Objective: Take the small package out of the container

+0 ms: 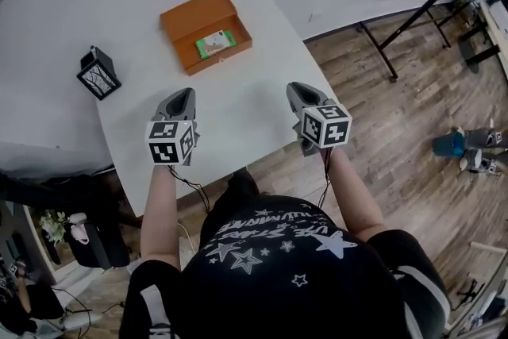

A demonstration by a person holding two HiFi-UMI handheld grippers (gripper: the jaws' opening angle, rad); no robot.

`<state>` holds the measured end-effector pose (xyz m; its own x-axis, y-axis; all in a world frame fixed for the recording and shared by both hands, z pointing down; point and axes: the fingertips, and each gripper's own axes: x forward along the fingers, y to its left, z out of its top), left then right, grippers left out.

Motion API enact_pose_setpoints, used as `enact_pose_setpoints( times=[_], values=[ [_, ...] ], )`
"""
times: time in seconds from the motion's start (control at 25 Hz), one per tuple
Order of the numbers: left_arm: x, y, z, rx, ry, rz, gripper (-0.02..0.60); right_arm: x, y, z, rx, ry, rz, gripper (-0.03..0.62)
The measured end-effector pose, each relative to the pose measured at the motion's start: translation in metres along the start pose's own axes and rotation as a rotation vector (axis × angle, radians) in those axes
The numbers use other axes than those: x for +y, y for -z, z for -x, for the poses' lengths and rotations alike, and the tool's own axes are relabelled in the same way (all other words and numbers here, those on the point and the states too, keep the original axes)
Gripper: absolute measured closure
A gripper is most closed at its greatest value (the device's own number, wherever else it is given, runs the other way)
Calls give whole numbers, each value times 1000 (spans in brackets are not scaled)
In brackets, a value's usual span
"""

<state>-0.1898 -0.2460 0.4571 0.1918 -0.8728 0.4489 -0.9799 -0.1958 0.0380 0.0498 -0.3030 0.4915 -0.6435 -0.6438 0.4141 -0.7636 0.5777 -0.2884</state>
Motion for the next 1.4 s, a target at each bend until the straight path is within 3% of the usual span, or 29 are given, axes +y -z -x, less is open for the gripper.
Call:
enact_pose_setpoints(
  times=[0.28,0.6,0.72,0.8,0.88,1.08,1.2,1.4],
  values=[
    [43,-31,-63,51,61,-57,563,3,-39,-65,13,-12,29,533],
    [74,-43,-134,146,140,-268,561,9,-65,-119,27,-11,45,533],
    [84,-45,-155,161,163,-280,559,9,-62,-130,51,-6,47,533],
    [87,-42,-168,186,199,-276,512,6,-59,-136,67,3,45,533],
    [89,-37,-179,220,231,-298,407,3,-57,-141,82,11,40,533],
    [87,-16,-205,296,270,-451,253,-6,-54,-151,101,27,30,533],
    [84,-8,-216,327,293,-477,227,-7,-53,-159,106,30,22,533],
    [79,-1,-231,375,338,-457,218,-6,-49,-168,115,27,8,533]
  ],
)
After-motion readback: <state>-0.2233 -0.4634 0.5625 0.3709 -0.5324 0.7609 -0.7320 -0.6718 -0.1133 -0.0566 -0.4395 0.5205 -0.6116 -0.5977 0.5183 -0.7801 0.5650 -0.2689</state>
